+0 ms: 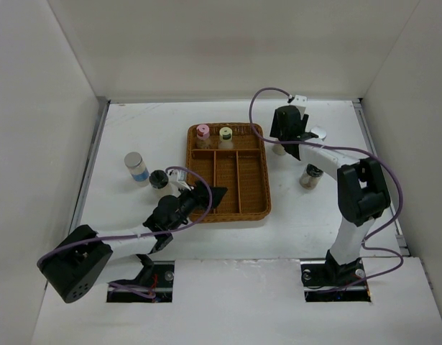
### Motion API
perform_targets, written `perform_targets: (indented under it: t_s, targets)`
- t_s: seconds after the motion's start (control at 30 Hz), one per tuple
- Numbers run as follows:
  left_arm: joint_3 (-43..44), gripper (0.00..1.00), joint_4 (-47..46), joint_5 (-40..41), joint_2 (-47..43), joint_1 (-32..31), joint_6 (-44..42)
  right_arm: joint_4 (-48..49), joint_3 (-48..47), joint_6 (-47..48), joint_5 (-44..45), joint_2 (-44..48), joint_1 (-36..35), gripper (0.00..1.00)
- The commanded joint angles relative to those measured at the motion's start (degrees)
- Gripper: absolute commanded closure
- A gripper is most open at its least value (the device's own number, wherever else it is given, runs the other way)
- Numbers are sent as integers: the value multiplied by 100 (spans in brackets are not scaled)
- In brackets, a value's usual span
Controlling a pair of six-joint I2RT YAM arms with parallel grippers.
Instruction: Organize the condiment bottles
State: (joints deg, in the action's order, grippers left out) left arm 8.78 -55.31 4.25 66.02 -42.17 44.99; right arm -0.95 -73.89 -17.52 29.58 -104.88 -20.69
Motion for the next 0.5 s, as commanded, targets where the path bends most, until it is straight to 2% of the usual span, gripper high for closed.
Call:
perform_targets:
  t_s: [0.0,0.13,0.3,0.47]
  targets:
    - [221,29,-428,-65,-19,3,-43,393,-232,64,82,125,-1,40]
    - [204,29,-428,-56,8,29,-26,631,-214,143,214,564,-80,47]
    - [212,29,-472,-38,121,29,-26,815,-319,424,486,1030,-387,50]
    - [212,29,-516,-38,148,29,-34,991,-477,557,487,1102,-783,49]
